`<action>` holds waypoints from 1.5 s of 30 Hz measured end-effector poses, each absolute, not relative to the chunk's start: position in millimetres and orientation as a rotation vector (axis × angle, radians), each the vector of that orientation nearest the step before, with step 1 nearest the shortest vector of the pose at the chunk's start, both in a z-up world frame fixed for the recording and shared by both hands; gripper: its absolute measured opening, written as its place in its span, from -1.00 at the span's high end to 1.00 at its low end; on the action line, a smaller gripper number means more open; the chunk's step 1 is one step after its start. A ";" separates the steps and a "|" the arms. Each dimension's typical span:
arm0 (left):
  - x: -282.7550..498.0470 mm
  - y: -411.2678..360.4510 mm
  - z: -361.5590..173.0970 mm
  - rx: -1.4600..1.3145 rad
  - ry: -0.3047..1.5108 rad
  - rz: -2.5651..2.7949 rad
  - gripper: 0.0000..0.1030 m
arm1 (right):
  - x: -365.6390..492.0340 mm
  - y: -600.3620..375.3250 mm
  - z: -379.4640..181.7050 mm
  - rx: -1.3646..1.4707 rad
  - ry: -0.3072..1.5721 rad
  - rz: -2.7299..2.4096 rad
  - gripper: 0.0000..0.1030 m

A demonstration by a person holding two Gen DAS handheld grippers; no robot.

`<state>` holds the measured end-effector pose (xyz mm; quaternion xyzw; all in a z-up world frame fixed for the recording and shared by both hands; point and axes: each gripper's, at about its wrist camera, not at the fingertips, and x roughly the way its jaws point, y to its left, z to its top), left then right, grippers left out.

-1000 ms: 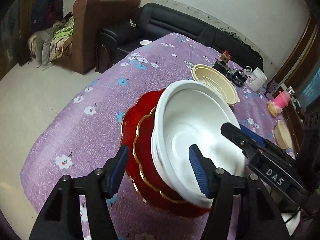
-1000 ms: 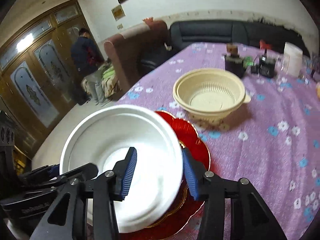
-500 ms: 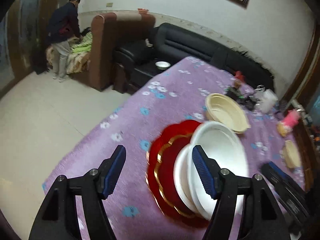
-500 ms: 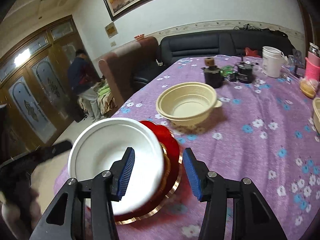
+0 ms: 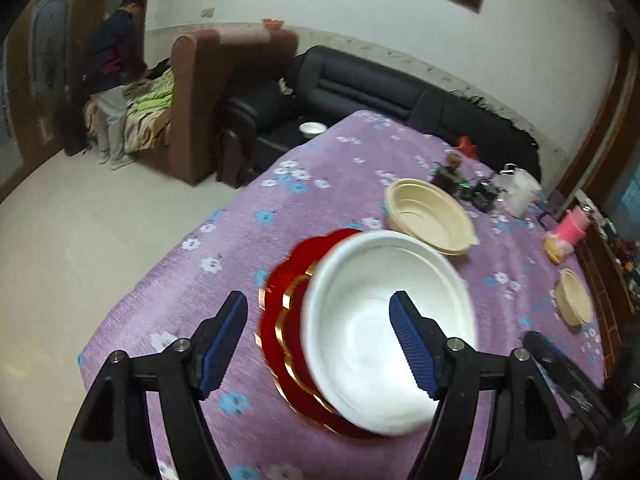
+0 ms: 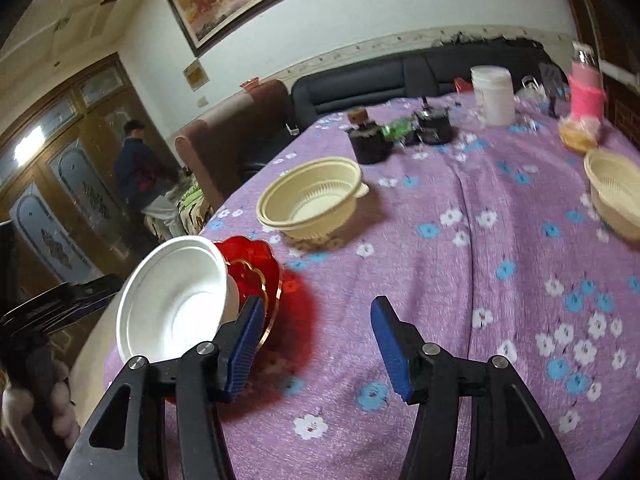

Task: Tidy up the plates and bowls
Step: 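Open the right gripper and withdraw from the white bowl, then grasp the rim of the cream plastic bowl with the right gripper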

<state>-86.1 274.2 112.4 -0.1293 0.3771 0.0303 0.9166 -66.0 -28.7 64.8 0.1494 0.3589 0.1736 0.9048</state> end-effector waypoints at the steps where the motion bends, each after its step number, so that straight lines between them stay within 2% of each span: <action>1: -91.9 268.4 114.5 -0.259 0.766 0.055 -0.45 | -66.5 -30.1 60.8 0.320 0.751 0.361 -0.17; 6: -121.6 224.5 122.1 -0.167 0.707 -0.014 -0.59 | -70.4 -34.4 46.8 0.319 0.784 0.350 -0.17; 17: -135.9 156.2 104.7 -0.092 0.745 -0.107 -0.59 | -89.9 -54.1 53.8 0.095 0.697 0.162 -0.23; 26: -137.4 120.7 92.4 -0.039 0.770 -0.133 -0.59 | -90.2 -81.2 46.8 0.089 0.709 0.113 -0.24; 36: -133.2 106.9 79.3 -0.005 0.797 -0.141 -0.59 | -86.2 -96.8 38.6 0.123 0.736 0.104 -0.25; 45: -139.0 147.3 90.2 -0.122 0.772 -0.106 -0.59 | -56.0 -99.1 41.9 0.238 0.812 0.279 -0.26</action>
